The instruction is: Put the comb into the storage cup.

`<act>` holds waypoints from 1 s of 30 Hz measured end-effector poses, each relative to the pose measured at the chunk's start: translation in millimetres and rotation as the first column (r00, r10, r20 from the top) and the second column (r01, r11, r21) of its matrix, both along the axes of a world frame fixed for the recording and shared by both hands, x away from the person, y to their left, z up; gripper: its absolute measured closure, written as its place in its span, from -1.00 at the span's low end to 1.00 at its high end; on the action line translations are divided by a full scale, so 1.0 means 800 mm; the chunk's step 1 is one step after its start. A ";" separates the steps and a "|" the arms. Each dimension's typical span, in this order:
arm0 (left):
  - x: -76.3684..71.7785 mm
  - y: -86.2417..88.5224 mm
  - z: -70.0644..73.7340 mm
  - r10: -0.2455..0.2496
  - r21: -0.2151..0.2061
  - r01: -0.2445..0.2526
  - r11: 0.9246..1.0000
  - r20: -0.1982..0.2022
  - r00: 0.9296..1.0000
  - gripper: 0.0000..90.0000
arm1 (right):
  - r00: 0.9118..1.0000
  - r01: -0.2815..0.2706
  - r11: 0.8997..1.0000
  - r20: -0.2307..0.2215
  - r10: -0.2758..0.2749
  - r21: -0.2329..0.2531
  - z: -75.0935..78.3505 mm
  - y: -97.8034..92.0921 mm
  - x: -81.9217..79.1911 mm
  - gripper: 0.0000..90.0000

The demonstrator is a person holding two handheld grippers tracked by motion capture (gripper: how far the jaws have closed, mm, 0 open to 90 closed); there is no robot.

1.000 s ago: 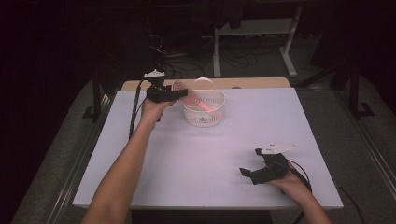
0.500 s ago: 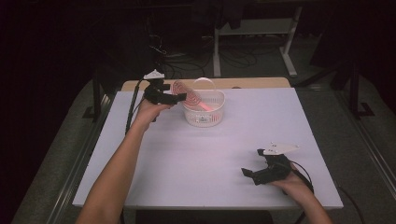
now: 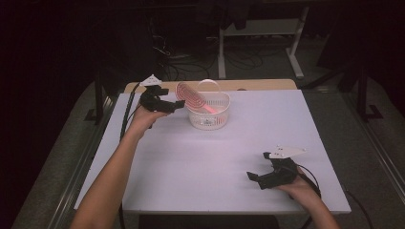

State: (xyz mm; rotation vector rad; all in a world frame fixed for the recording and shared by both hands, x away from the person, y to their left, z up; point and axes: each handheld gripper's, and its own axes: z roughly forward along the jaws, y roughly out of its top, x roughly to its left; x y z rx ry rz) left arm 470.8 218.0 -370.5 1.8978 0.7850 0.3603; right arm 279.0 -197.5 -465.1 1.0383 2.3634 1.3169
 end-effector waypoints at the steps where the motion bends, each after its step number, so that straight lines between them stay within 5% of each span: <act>1: -0.003 0.001 0.000 -0.003 0.001 0.003 1.000 0.002 1.000 -1.00 | 1.000 0.001 1.000 0.003 -0.001 0.002 0.001 0.000 0.000 -1.00; 20: -0.075 0.023 -0.019 -0.081 0.014 0.082 0.997 -0.041 0.996 -1.00 | 1.000 0.008 1.000 0.007 -0.008 0.003 0.002 0.000 0.000 -1.00; 30: -0.114 0.027 -0.035 -0.119 -0.012 0.118 0.993 -0.048 0.992 -1.00 | 0.999 -0.003 1.000 0.034 0.003 0.006 0.005 0.002 -0.001 -1.00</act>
